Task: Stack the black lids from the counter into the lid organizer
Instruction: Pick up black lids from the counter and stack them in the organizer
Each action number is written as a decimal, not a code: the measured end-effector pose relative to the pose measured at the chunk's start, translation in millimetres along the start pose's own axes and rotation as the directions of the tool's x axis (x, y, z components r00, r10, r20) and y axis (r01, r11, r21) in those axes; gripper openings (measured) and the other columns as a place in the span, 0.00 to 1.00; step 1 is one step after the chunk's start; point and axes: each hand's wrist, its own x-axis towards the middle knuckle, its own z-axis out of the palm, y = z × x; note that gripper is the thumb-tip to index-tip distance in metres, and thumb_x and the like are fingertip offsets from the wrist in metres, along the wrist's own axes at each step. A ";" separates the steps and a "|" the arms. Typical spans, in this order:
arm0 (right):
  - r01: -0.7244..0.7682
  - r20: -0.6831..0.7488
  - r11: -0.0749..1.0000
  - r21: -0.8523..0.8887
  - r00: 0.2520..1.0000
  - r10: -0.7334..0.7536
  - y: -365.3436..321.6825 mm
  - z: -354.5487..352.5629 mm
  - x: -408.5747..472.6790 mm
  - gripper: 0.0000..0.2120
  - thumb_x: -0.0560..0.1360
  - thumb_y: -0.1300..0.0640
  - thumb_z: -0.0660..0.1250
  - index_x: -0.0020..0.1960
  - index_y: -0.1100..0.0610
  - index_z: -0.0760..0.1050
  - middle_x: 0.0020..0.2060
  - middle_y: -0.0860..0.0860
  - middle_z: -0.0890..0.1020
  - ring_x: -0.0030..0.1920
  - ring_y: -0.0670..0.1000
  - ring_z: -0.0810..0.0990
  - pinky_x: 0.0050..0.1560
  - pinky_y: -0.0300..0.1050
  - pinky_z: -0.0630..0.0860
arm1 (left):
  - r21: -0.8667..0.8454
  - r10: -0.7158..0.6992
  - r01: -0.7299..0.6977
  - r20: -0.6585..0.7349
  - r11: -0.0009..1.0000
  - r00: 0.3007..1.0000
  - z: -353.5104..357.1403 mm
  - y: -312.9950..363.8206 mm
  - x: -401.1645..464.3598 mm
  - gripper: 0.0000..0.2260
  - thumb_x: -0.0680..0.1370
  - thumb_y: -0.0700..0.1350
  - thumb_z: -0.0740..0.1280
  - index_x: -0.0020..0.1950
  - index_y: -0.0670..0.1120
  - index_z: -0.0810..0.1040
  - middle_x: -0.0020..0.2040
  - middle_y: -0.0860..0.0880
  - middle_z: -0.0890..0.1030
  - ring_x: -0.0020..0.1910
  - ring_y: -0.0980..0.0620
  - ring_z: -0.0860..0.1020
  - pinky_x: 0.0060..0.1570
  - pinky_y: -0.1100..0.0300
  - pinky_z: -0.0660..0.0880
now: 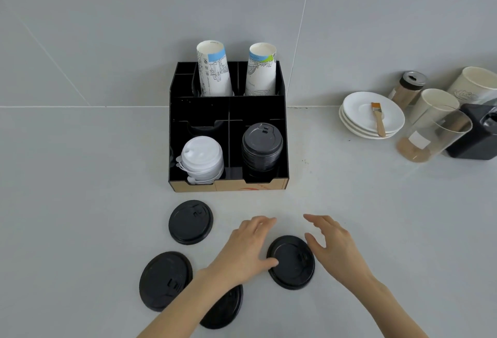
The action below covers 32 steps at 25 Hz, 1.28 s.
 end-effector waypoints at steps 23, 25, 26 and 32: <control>-0.025 0.033 0.999 0.042 0.999 0.024 8.1 19.7 -10.8 0.15 0.74 0.63 0.62 0.60 0.57 0.73 0.51 0.49 0.74 0.49 0.46 0.74 0.52 0.38 0.73 | 0.024 -0.002 0.002 0.020 1.000 1.000 24.7 1.3 -5.1 0.31 0.75 0.49 0.63 0.72 0.49 0.49 0.72 0.49 0.58 0.69 0.49 0.58 0.68 0.55 0.59; -0.002 0.029 0.999 0.041 1.000 0.001 3.0 16.1 -4.9 0.15 0.74 0.63 0.62 0.60 0.57 0.73 0.54 0.52 0.75 0.49 0.47 0.74 0.53 0.39 0.73 | 0.004 -0.004 0.004 -0.016 1.000 1.000 19.6 1.7 -5.4 0.32 0.75 0.50 0.63 0.72 0.50 0.49 0.72 0.49 0.57 0.69 0.49 0.59 0.68 0.55 0.60; 0.013 0.023 0.999 0.044 1.000 -0.014 -0.2 13.9 -1.6 0.15 0.74 0.64 0.62 0.59 0.57 0.73 0.55 0.52 0.76 0.49 0.47 0.74 0.53 0.39 0.73 | -0.004 -0.003 0.003 -0.039 1.000 0.999 16.5 1.8 -5.1 0.32 0.75 0.50 0.63 0.72 0.49 0.49 0.72 0.49 0.57 0.69 0.49 0.58 0.68 0.56 0.60; 0.115 -0.028 0.992 0.060 0.993 -0.113 -23.8 -0.4 19.6 0.16 0.73 0.66 0.63 0.59 0.58 0.73 0.55 0.54 0.77 0.48 0.47 0.74 0.54 0.38 0.72 | -0.071 0.018 -0.033 -0.205 0.997 0.979 -2.4 1.0 -0.6 0.33 0.74 0.50 0.65 0.72 0.49 0.49 0.73 0.50 0.55 0.70 0.52 0.56 0.71 0.57 0.57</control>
